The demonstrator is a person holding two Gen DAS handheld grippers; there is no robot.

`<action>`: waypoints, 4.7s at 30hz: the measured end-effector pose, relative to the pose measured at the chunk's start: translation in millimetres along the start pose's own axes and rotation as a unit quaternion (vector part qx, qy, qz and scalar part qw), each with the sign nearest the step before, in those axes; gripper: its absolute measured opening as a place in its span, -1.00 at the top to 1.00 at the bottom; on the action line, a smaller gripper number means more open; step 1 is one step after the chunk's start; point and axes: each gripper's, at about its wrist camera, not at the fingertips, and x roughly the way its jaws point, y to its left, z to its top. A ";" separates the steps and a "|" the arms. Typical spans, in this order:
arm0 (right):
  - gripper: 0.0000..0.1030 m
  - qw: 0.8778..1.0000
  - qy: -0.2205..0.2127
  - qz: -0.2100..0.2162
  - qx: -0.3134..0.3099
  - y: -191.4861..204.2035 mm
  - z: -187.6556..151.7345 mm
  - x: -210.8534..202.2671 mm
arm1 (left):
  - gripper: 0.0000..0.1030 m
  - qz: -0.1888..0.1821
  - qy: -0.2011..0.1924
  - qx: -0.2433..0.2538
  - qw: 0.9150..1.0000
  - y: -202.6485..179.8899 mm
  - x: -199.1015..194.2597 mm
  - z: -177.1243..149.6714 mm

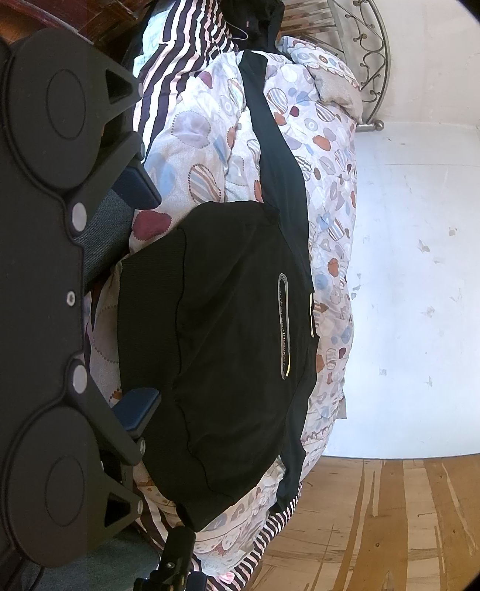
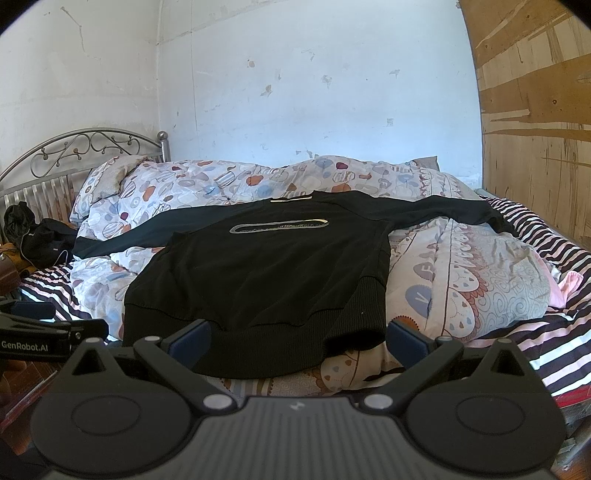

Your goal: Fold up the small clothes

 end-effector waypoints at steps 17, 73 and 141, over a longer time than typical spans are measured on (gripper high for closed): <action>-1.00 1.000 0.001 0.001 0.001 -0.4 -0.9 1.6 | -0.99 0.000 0.000 0.000 1.000 0.0 0.1 -0.2; -1.00 0.998 0.005 -0.059 0.036 -176.6 175.9 225.9 | -0.99 -0.007 0.074 0.015 0.997 -67.7 270.4 207.2; 0.72 0.982 -0.108 -0.147 0.051 -275.5 335.1 339.0 | -0.99 -0.002 0.063 -0.071 0.995 -54.6 323.0 221.8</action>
